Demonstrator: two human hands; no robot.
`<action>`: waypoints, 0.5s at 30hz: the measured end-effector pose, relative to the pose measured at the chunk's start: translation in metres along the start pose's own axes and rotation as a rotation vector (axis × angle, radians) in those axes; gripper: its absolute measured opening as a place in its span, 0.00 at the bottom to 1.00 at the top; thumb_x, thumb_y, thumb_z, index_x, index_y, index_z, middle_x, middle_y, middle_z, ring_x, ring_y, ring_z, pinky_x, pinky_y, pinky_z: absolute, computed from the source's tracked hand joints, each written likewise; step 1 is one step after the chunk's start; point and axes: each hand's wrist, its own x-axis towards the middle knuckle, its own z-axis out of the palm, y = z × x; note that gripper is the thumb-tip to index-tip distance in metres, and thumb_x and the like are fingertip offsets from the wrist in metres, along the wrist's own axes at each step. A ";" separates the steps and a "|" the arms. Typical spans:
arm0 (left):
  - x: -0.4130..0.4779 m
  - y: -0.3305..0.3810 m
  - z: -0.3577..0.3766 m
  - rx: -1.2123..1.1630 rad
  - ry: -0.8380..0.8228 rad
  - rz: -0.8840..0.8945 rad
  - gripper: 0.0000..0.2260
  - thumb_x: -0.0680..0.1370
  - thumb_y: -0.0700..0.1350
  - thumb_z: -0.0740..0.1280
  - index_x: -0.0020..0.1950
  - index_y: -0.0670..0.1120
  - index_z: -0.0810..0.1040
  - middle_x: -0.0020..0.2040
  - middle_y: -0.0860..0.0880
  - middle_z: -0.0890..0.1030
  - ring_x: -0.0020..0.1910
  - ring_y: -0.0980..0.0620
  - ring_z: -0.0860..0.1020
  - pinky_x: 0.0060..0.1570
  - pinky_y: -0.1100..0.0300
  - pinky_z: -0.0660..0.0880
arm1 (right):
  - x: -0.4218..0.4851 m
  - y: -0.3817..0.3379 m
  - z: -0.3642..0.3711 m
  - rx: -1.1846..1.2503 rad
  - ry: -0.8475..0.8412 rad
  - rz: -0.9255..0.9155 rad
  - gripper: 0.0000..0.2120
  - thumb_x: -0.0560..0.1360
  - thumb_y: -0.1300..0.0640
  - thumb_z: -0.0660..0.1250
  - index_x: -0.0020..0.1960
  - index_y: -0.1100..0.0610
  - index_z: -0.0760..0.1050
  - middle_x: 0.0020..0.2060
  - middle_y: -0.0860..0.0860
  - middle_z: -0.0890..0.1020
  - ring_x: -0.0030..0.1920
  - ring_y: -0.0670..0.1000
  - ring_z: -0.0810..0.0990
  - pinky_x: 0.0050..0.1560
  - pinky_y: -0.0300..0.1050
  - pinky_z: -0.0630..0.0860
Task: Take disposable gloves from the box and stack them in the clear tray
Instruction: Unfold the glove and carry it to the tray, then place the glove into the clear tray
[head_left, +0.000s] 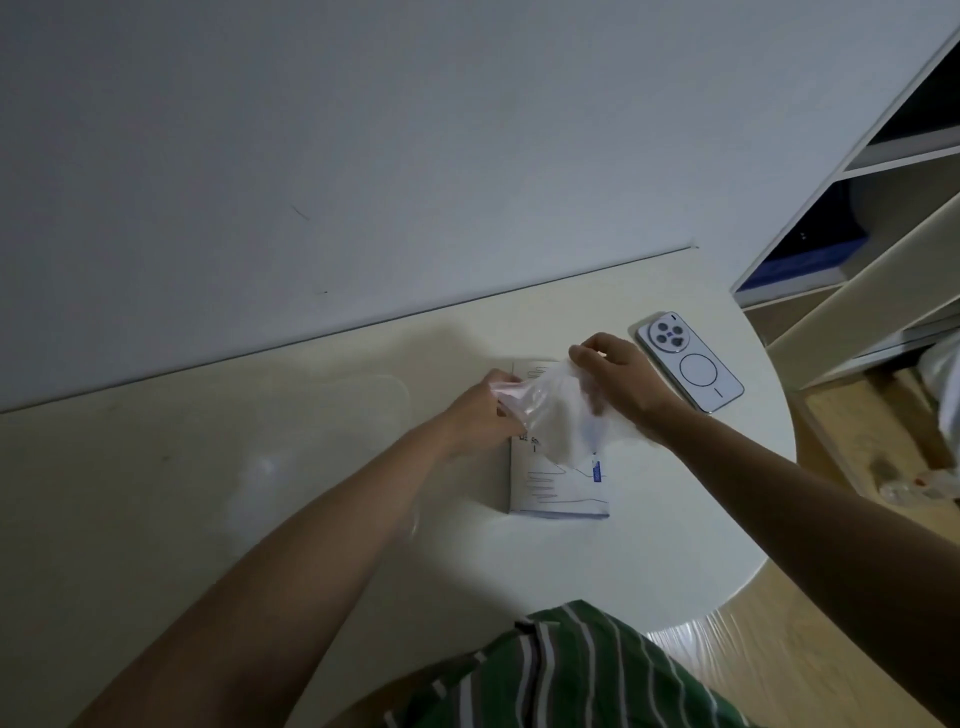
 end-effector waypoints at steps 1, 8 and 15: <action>-0.004 0.002 -0.006 -0.098 0.003 -0.007 0.18 0.75 0.41 0.70 0.63 0.41 0.71 0.52 0.44 0.77 0.48 0.51 0.76 0.44 0.56 0.75 | -0.001 -0.003 0.002 0.003 -0.012 0.003 0.10 0.80 0.56 0.63 0.42 0.60 0.74 0.28 0.53 0.76 0.24 0.50 0.72 0.26 0.41 0.70; -0.039 0.017 -0.031 -0.614 -0.028 0.026 0.18 0.76 0.52 0.65 0.61 0.42 0.75 0.52 0.44 0.81 0.50 0.48 0.80 0.52 0.57 0.77 | -0.004 -0.022 0.036 -0.007 0.019 0.026 0.13 0.81 0.55 0.60 0.50 0.63 0.77 0.40 0.57 0.78 0.38 0.53 0.76 0.37 0.48 0.76; -0.072 0.002 -0.048 -0.526 0.355 0.064 0.09 0.73 0.48 0.72 0.48 0.45 0.79 0.45 0.43 0.82 0.42 0.48 0.80 0.47 0.54 0.78 | -0.016 -0.047 0.084 0.001 -0.010 0.047 0.14 0.81 0.54 0.61 0.53 0.65 0.76 0.41 0.60 0.80 0.38 0.56 0.80 0.39 0.53 0.81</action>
